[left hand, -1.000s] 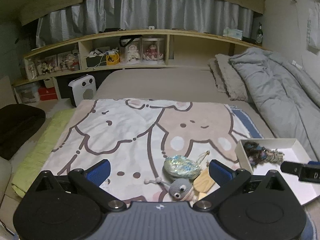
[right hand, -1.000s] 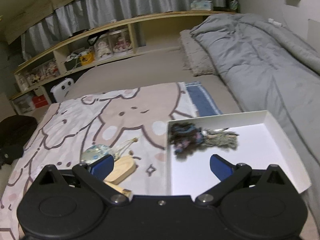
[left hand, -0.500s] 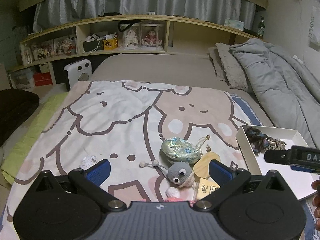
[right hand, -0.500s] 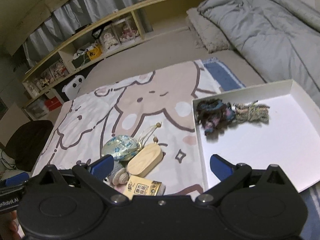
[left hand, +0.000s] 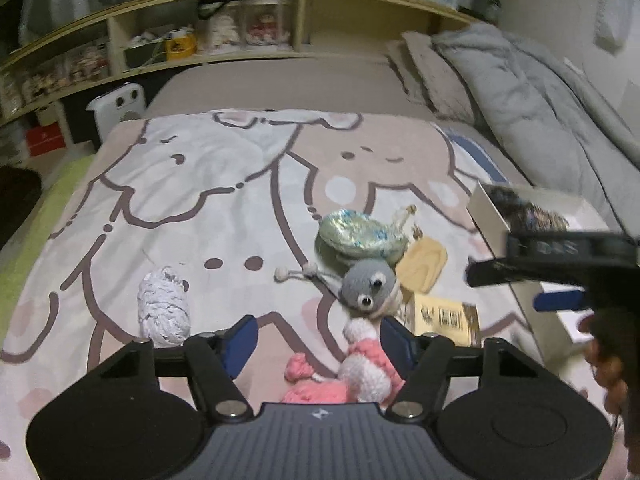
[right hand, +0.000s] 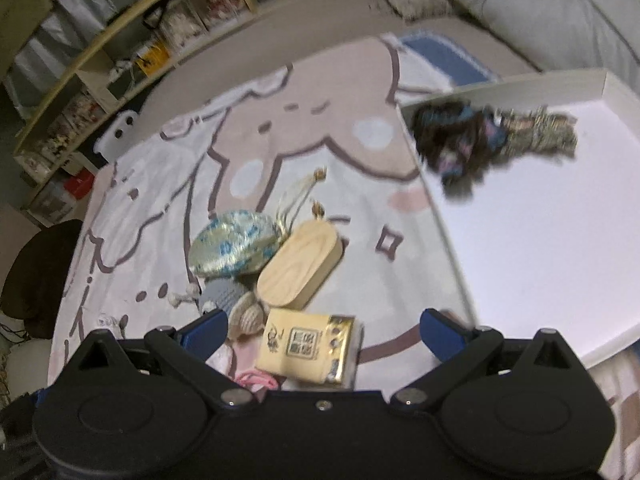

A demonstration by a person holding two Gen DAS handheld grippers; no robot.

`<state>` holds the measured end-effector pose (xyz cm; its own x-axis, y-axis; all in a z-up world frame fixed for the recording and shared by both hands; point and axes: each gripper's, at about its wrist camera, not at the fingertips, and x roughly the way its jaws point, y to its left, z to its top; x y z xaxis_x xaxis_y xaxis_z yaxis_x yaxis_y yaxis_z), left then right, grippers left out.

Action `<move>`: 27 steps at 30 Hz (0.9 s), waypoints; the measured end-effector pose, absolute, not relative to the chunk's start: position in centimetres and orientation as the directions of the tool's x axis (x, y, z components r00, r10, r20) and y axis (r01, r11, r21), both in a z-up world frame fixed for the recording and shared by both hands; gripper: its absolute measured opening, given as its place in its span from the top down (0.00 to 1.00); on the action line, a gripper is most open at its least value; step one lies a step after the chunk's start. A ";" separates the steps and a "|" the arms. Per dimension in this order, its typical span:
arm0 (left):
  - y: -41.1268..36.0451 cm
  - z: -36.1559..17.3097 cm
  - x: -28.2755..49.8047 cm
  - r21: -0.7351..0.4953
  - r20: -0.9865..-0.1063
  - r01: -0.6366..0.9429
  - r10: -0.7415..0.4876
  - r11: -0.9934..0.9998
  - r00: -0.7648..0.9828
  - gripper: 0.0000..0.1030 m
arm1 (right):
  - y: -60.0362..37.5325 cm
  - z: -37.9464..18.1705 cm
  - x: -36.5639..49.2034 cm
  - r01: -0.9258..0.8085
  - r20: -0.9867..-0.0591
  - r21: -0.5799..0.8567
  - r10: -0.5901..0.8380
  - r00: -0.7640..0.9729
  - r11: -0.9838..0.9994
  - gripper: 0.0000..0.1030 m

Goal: Organize objects
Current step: 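Grasp the pink crocheted bunny with the left tool while the right tool grasps the yellow tissue pack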

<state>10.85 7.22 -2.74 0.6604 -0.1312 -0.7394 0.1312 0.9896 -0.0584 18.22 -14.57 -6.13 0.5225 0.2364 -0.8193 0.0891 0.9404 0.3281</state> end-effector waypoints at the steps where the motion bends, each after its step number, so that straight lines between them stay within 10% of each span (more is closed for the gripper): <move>1: 7.2 -2.9 10.8 -0.052 -0.743 0.152 -0.140 0.987 0.655 0.38 | -14.2 -6.5 18.5 0.103 -0.828 0.324 0.229 0.512 0.941 0.00; 27: 3.6 -7.4 12.4 -0.005 -0.841 0.478 -0.262 0.879 0.474 0.67 | -11.4 -10.6 18.7 -0.056 -0.912 0.133 0.145 0.383 0.989 0.27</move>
<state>12.35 3.59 -7.38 0.4736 -0.2619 -0.8409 0.4777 0.8785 -0.0046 18.67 -11.43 -10.56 0.3827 0.1447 -0.9125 -0.0560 0.9895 0.1334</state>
